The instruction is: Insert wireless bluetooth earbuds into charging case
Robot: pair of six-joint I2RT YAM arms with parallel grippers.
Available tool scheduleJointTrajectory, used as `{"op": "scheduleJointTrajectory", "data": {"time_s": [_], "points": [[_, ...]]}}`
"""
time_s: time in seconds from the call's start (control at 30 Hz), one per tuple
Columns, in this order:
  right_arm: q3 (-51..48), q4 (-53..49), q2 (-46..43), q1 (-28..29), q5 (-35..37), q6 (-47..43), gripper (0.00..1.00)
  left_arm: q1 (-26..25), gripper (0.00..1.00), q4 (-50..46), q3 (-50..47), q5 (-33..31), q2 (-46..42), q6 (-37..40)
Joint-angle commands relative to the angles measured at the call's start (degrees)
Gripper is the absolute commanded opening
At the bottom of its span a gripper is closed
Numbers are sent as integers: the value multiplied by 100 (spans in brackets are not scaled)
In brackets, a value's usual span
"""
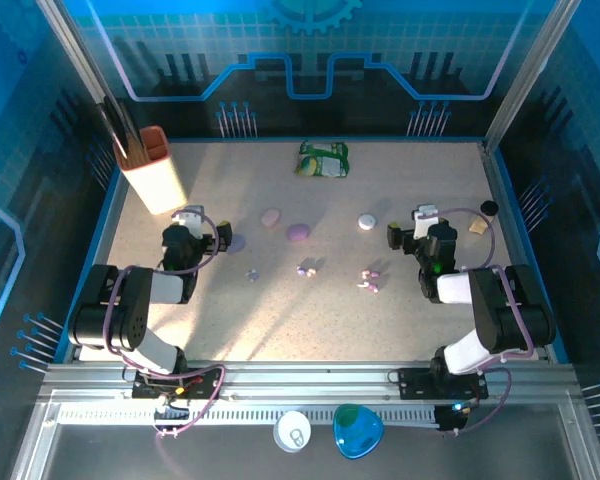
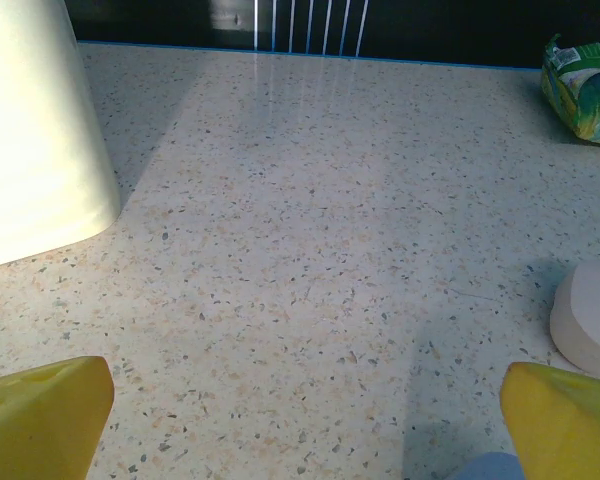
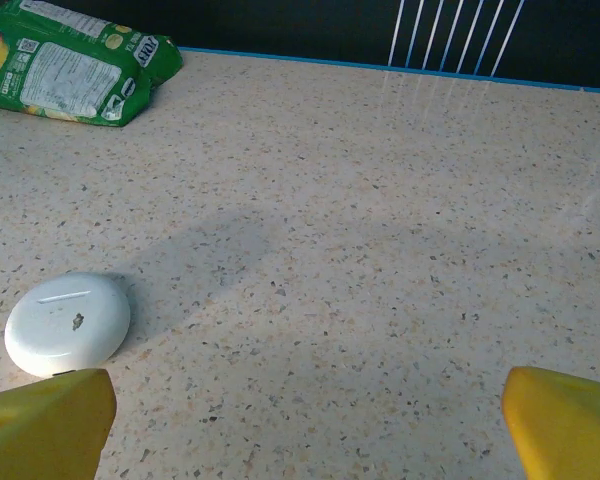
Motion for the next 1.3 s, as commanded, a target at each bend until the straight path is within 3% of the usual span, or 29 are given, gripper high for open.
{"op": "scheduleJointTrajectory", "data": {"time_s": [0.0,0.87,1.07,1.27], "points": [[28,262,43,70,115,22,100,43,99,56,91,103,22,8],[94,39,-77,51,-169,-41,100,40,99,63,47,-102,-109,-56],[204,-999,-980,128,-257,-97,100,-76,99,-868,99,-427,-1117,-16],[625,-2611,-1776,477,-183,69,100,-755,99,-2181,484,-831,-1980,238]]}}
